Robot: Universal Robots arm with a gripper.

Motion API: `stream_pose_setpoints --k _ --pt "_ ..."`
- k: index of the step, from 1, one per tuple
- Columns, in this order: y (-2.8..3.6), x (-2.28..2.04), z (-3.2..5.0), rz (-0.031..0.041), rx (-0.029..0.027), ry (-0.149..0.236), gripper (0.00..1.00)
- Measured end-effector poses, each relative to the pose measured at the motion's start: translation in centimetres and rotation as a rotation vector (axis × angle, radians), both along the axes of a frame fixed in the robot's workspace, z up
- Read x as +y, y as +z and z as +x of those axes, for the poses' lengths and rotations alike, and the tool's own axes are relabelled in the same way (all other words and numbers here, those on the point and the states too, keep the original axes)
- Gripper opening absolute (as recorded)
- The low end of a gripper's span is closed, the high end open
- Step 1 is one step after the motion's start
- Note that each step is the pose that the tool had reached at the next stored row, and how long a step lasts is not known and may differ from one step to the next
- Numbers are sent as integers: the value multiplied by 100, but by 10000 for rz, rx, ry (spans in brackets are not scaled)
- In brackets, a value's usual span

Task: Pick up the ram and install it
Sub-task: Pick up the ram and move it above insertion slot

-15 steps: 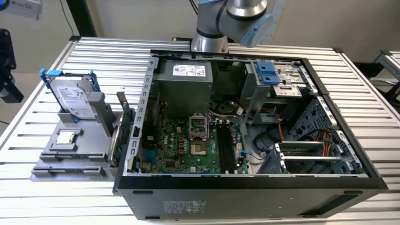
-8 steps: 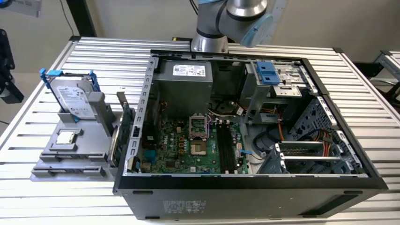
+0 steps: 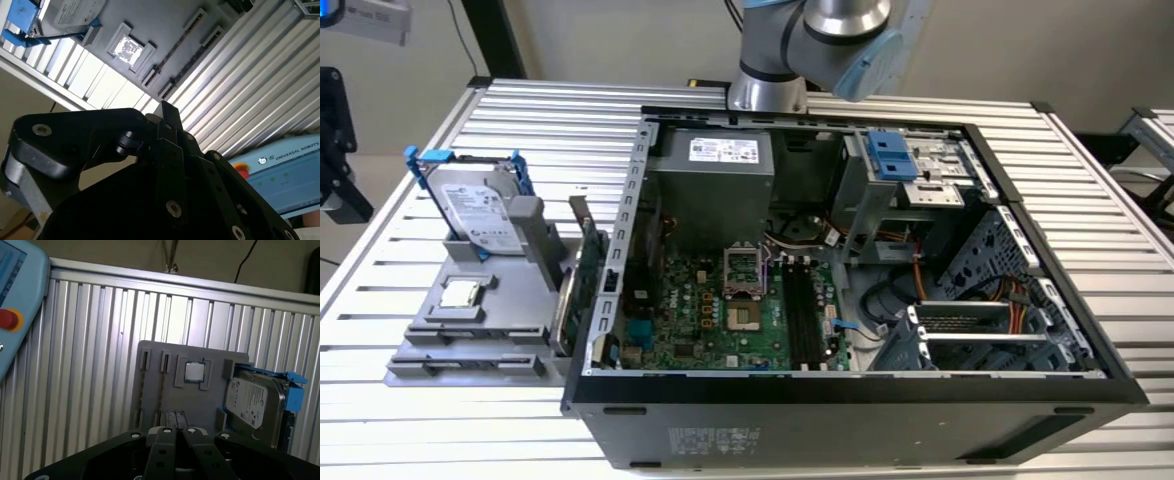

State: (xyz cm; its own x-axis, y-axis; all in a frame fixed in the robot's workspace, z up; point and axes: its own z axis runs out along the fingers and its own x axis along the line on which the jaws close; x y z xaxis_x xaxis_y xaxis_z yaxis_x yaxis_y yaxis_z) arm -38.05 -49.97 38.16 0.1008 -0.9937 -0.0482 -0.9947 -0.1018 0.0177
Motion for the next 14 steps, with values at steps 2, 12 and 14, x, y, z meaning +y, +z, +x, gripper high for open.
stream_pose_setpoints --k 2,12,14 --pt "0 0 0 1 -1 -1 0" --pt "-1 0 0 1 -1 0 100" --pt "-1 0 0 1 -2 0 100"
